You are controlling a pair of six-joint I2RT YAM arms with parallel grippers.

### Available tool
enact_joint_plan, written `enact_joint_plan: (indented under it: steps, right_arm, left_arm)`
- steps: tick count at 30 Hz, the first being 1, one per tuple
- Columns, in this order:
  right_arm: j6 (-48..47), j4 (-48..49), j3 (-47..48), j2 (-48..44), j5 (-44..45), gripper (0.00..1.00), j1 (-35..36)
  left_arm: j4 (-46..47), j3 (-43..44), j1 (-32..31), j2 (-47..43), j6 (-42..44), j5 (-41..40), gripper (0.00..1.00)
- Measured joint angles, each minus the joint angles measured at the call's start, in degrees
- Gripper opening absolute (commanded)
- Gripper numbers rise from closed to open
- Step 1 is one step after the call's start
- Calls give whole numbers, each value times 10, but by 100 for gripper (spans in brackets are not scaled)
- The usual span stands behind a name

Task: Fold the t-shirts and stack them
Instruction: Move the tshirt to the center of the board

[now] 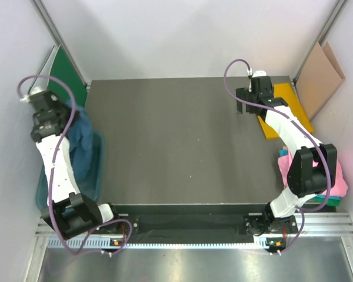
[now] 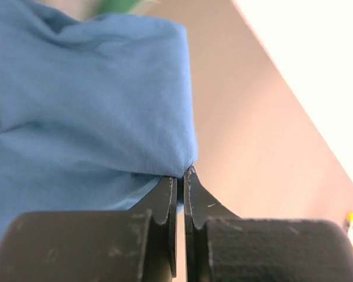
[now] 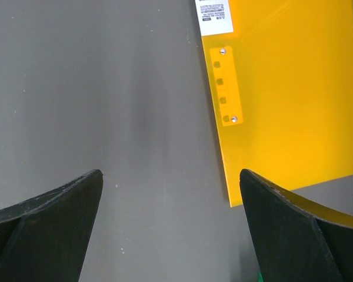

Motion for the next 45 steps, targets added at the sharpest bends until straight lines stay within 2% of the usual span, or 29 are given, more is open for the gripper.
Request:
enact_joint_plan:
  steps: [2,5,8,13,15,19,22,25,29,32,36,38,39,40,42,44,45]
  right_arm:
    - [1,-3,11,8,-3,100,0]
    - [2,-7,20,11,-5,100,0]
    - [2,-9,21,11,-5,99,0]
    - [2,-11,20,10,5,100,-2]
    - [2,-10,19,10,10,100,-5]
    - [2,-10,4,-1,19,100,-14]
    - [2,-11,1,-9,19,100,-28]
    - [6,-11,1,-19,18,100,-47]
    - [12,-11,1,-30,10,100,-69]
    - [14,-11,1,-32,-26,100,-72]
    - [15,-10,1,-32,-76,100,-59]
    - [15,-11,1,-31,-97,100,-43]
    - [15,-11,1,-29,-105,100,-35]
    - [15,-12,2,-25,-117,100,-25]
    - [16,-20,7,-7,-140,100,-7]
    - [17,-25,14,20,-163,100,12]
    - [18,-26,14,36,-176,100,23]
  left_arm:
    - [26,1,-54,4,-8,9,0]
    - [34,39,-167,32,-7,15,0]
    - [47,130,-278,96,-8,36,0]
    - [62,275,-422,211,2,73,0]
    - [56,365,-472,280,10,108,0]
    - [68,429,-540,346,4,162,0]
    - [82,374,-554,339,-13,176,0]
    - [113,249,-536,300,-38,174,0]
    - [144,31,-472,248,-81,169,0]
    - [136,-96,-413,249,-100,154,0]
    - [90,-156,-360,276,-103,134,0]
    - [75,-155,-349,297,-97,125,29]
    - [65,-149,-348,308,-93,121,38]
    - [55,-140,-348,317,-88,118,59]
    - [36,-120,-348,329,-82,119,76]
    - [30,-106,-349,325,-72,107,99]
    - [31,-103,-350,322,-67,101,99]
